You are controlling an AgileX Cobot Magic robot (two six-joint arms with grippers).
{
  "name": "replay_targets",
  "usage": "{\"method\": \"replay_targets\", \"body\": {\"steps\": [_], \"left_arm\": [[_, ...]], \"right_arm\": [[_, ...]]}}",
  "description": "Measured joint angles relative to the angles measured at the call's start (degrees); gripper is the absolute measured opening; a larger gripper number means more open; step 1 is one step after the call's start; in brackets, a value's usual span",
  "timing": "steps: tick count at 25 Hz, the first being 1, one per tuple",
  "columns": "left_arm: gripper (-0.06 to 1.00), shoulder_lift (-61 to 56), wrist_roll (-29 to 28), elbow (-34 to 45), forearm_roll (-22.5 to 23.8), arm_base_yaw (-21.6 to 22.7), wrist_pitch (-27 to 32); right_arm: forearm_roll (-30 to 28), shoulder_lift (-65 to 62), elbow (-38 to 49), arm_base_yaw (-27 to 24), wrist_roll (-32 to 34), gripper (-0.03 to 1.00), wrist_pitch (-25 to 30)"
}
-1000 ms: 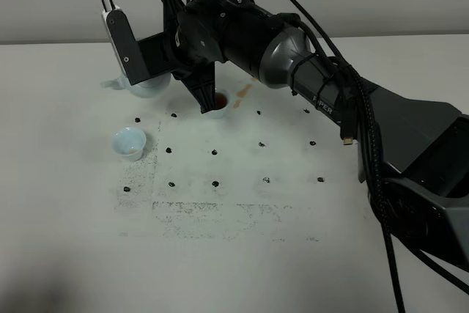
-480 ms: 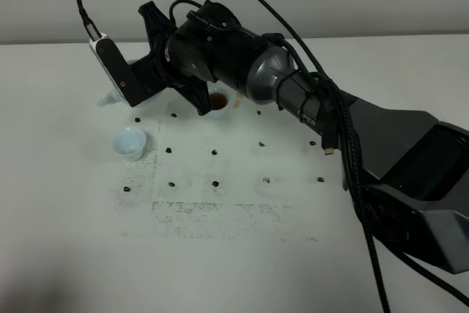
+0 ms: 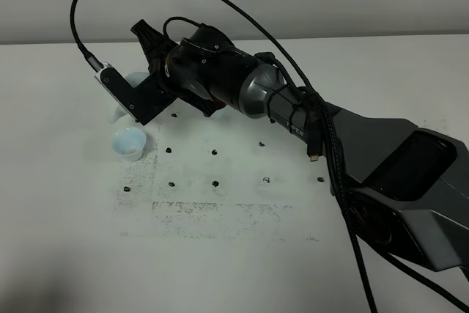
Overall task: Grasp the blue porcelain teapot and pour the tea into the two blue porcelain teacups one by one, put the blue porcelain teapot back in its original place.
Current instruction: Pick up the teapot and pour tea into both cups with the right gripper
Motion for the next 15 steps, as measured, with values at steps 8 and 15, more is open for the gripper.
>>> {"method": "replay_targets", "body": {"steps": [8,15], "left_arm": [[0.66,0.00,0.00,0.00,0.00,0.00,0.00],[0.66,0.00,0.00,0.00,0.00,0.00,0.00]], "right_arm": [[-1.39,0.06,0.00,0.00,-3.53,0.09,-3.15],[-1.94,0.06,0.00,0.00,-4.73,0.09,-3.52]]}}
